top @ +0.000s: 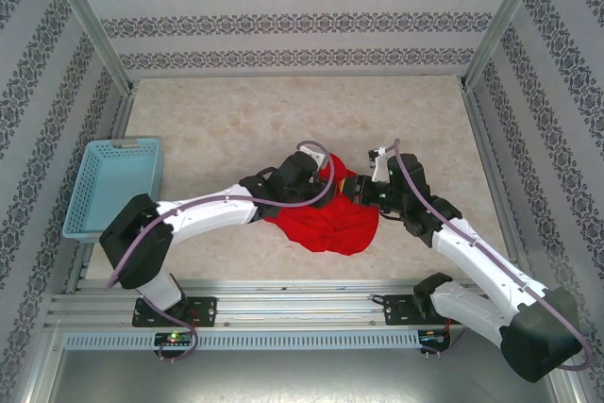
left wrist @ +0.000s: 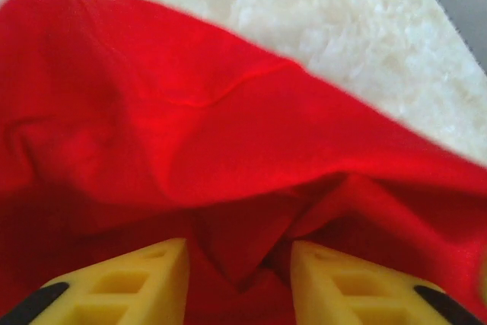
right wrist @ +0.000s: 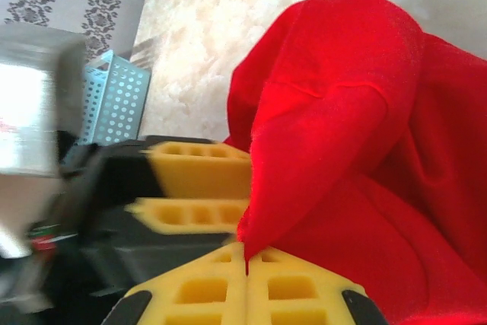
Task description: Fold the inside-out t-shirt
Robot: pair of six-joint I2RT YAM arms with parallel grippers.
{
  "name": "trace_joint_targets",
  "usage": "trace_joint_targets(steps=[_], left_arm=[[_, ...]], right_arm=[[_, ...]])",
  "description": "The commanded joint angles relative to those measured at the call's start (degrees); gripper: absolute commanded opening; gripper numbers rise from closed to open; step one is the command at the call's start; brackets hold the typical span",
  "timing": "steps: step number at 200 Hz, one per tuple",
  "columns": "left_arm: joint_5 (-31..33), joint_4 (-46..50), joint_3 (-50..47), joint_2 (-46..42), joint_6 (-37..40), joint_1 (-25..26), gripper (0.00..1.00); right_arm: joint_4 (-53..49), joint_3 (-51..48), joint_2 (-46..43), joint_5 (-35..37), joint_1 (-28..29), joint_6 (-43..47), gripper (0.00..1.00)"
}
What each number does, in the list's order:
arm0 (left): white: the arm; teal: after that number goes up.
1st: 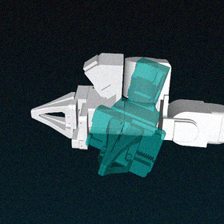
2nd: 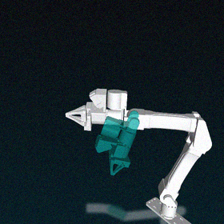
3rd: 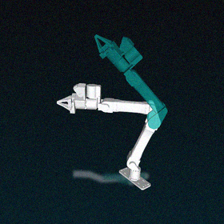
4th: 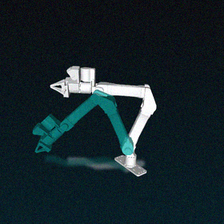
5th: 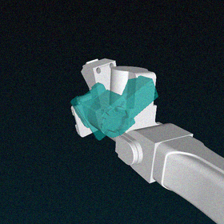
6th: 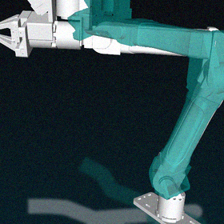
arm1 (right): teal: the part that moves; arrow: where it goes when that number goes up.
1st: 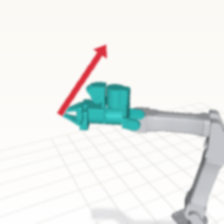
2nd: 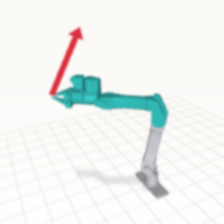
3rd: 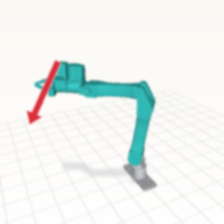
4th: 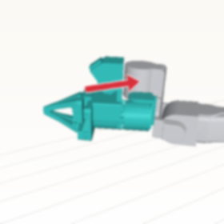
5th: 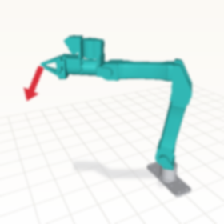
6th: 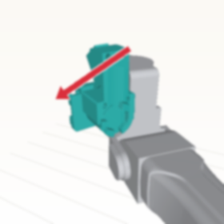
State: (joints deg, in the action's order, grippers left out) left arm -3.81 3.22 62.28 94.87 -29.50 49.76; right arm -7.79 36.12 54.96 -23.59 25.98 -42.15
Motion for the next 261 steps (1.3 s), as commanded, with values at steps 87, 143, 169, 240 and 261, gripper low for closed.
trace_joint_targets(steps=[87, 143, 169, 240, 261], left_arm=[[3.8, -3.1, 8.6, 11.3, -0.3, -1.0, 0.37], [5.5, -5.4, 6.0, 8.3, -1.7, -1.9, 0.0], [5.4, -6.2, 3.6, 6.0, -2.0, -1.9, 0.0], [-3.5, -4.3, -3.4, -5.5, -3.7, -0.9, 0.0], [-7.3, -7.6, -6.7, -9.3, -4.9, -0.9, 0.0]], right_arm=[[3.6, -5.2, -4.4, -1.1, 0.2, -5.0, 0.0], [-0.6, -7.7, -7.7, 4.7, -1.6, -6.1, 0.0], [-1.4, -7.4, -6.5, 5.7, -3.3, -6.1, 0.0], [-9.6, 3.0, 3.4, 19.1, -5.0, 6.7, 0.0], [-9.8, 5.0, 7.2, 19.4, -5.6, 9.0, 0.0]])
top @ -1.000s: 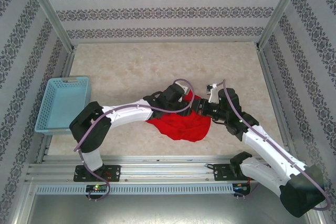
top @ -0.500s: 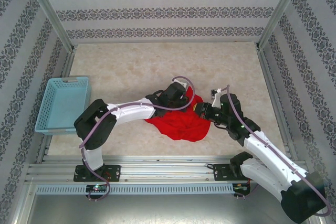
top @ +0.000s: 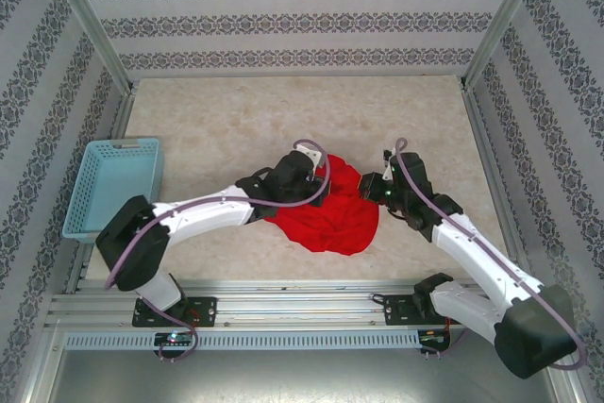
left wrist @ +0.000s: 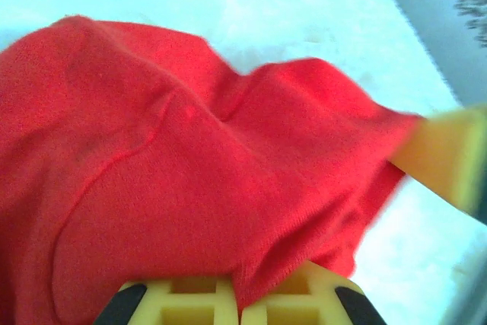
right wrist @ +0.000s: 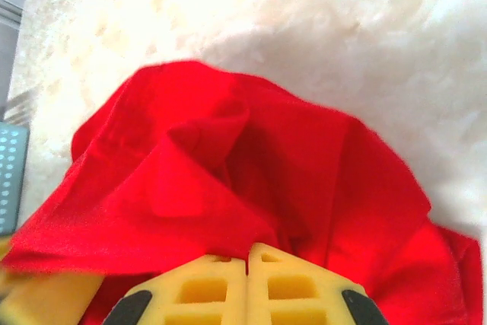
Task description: Fold the inside-out t-shirt
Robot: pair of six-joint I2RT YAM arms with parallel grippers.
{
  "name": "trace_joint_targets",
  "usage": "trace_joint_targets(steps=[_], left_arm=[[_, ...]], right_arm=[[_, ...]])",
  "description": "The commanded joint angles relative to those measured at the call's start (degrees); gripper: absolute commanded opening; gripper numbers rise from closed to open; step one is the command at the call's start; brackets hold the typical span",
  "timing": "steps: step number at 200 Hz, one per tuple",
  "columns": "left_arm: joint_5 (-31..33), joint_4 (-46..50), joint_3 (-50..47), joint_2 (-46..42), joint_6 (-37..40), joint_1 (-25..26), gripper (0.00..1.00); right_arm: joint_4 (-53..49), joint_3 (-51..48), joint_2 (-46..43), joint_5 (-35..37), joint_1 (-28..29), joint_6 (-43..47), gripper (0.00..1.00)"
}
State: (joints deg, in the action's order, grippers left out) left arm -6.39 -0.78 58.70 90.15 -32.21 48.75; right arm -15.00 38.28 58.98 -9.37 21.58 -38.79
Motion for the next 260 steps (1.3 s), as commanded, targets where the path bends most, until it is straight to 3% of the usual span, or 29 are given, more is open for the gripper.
trace_joint_targets(steps=[1, 9, 29, 38, 62, 94, 119, 162, 210, 241, 260], left_arm=[[-4.8, -3.8, -3.4, -4.8, -2.2, 0.1, 0.0], [-5.2, -5.6, -4.9, -5.7, -2.6, 0.1, 0.0], [-4.7, -7.7, -7.0, -6.2, -2.8, 0.0, 0.0], [-5.1, -8.5, -7.3, -5.6, -3.3, -0.1, 0.0], [-7.9, -12.8, -8.2, -4.6, -4.7, -0.1, 0.0], [-8.5, -14.1, -8.2, -4.9, -4.8, -0.2, 0.0], [-9.2, -13.9, -8.4, -5.7, -4.5, -0.2, 0.0], [-10.8, -14.3, -9.7, -7.6, -4.7, -0.2, 0.0], [-10.6, -13.1, -13.9, -10.5, -3.9, -0.2, 0.0], [-8.2, -12.1, -18.1, -11.3, -4.2, -0.2, 0.05], [-7.4, -12.9, -20.6, -10.9, -5.0, -0.2, 0.14]], right_arm=[[-2.6, 2.9, 3.2, 5.1, -1.3, 5.7, 0.0], [-3.0, 3.6, 3.9, 4.3, -1.3, 6.6, 0.02], [-4.9, 4.0, 3.1, 4.1, -0.9, 7.3, 0.29], [-5.9, 3.8, 1.3, 3.9, -0.2, 7.9, 0.37], [-8.1, 3.2, -5.1, 1.3, 4.4, 8.6, 0.5], [-2.1, -1.6, -9.6, -5.4, 12.3, 3.4, 0.49], [-0.1, -3.4, -8.1, -0.8, 16.2, 3.6, 0.5], [3.6, -1.6, 0.4, 0.8, 15.2, 5.3, 0.55], [10.0, 1.2, 9.6, 0.6, 8.9, 7.0, 0.35], [12.1, 2.5, 13.9, -1.2, 9.5, 6.8, 0.33], [11.6, 2.8, 13.6, -0.5, 10.9, 6.8, 0.33]])
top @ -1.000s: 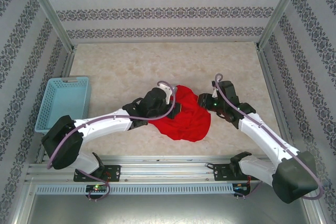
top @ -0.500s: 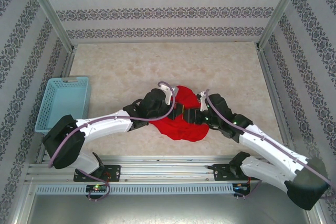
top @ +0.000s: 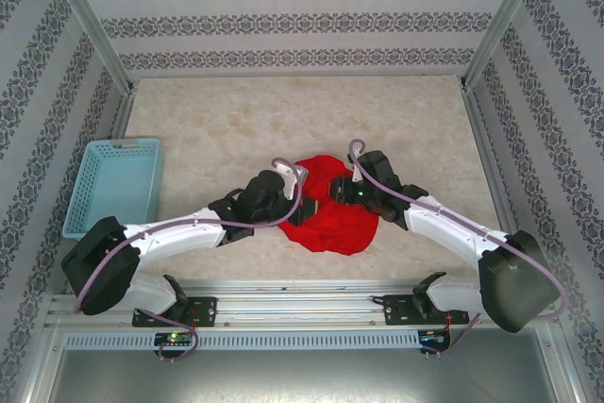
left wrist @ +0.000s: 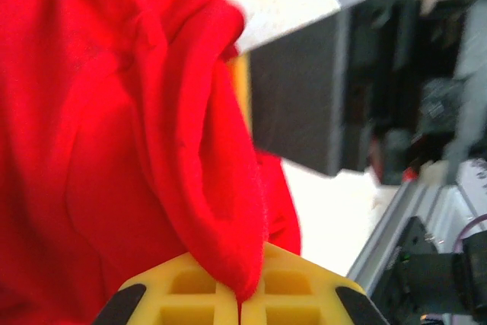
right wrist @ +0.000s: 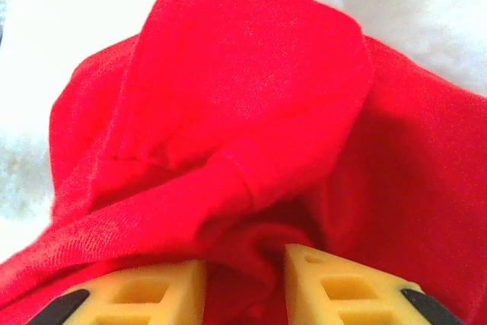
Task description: Fold the inside-out t-shirt
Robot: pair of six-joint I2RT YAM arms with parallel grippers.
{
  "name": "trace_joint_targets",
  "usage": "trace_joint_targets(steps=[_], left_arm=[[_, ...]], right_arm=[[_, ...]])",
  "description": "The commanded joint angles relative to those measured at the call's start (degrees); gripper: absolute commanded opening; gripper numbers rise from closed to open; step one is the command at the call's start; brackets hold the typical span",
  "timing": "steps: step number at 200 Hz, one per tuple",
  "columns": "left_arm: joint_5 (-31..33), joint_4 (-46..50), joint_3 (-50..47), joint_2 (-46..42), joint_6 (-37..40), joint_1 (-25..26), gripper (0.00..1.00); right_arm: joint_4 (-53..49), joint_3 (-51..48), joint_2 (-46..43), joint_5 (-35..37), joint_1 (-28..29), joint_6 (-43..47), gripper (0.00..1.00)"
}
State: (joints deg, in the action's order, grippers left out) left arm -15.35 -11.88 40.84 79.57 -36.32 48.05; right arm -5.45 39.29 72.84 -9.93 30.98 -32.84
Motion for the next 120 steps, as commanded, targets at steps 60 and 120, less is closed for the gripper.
trace_joint_targets(steps=[60, 120], left_arm=[[5.9, 0.9, -4.4, -1.9, -0.8, 0.5, 0.45], [12.3, 7.3, 2.1, -0.8, 1.7, 0.4, 0.5]], right_arm=[[-2.9, 0.3, -3.3, 1.3, 7.2, 0.6, 0.39], [-6.8, -1.3, -8.1, 5.2, 10.7, -2.4, 0.4]])
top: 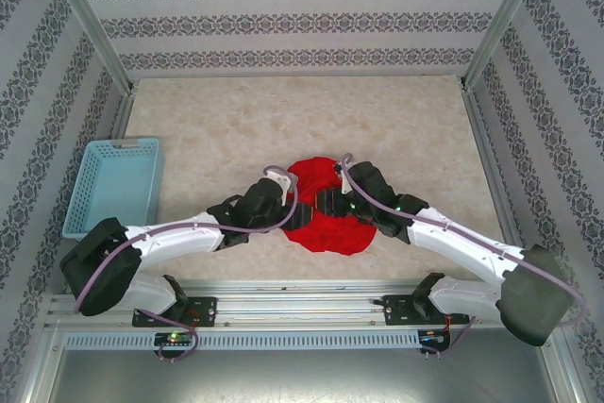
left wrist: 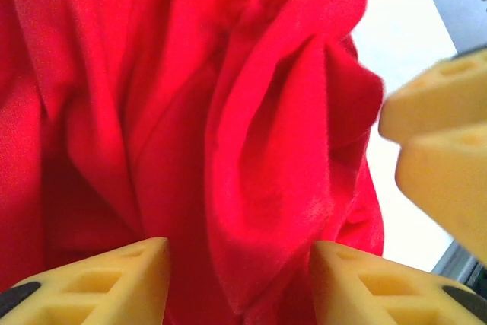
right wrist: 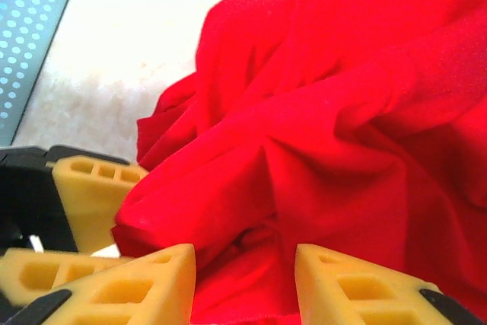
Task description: Fold the inside-out t-shirt
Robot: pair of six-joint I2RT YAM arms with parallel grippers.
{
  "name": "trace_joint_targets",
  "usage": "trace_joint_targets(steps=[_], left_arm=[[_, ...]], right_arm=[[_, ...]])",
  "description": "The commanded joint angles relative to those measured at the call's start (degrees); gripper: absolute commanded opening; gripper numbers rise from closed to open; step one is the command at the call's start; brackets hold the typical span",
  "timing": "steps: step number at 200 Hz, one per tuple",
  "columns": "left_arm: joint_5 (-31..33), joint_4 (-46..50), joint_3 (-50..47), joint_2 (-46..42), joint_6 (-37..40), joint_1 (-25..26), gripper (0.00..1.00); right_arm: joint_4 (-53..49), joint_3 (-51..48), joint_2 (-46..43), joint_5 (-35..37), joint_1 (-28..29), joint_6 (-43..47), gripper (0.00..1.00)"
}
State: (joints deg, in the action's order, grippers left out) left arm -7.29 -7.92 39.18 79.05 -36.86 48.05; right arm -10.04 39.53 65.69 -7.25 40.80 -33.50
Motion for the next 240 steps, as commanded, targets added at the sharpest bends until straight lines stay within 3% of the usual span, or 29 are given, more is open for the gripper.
trace_joint_targets(steps=[1, 43, 117, 149, 205, 240], left_arm=[[4.4, 3.4, 3.8, -0.2, 2.3, 0.4, 0.5], [3.9, 3.9, 5.9, 2.0, 3.4, 0.2, 0.26], [2.8, 2.9, 3.4, 0.4, 0.8, -1.4, 0.0], [-2.3, -2.2, 1.9, -1.0, -3.6, -3.6, 0.0], [-4.4, -4.8, 0.8, -3.4, -6.7, -8.0, 0.0], [-5.0, -4.1, 0.5, -4.7, -6.2, -9.6, 0.0]], right_arm=[[-2.2, -1.5, -0.9, 2.5, 1.0, -1.8, 0.4], [-0.9, -1.8, -0.6, 2.7, 2.9, -3.5, 0.39], [7.2, -3.3, 3.3, -1.7, 3.2, -5.2, 0.37], [11.2, -2.5, 6.3, -2.3, 3.2, -3.5, 0.38], [15.3, -7.0, 14.6, 0.9, 4.4, -3.4, 0.37], [14.3, -9.7, 14.0, 3.0, 5.4, -3.9, 0.36]])
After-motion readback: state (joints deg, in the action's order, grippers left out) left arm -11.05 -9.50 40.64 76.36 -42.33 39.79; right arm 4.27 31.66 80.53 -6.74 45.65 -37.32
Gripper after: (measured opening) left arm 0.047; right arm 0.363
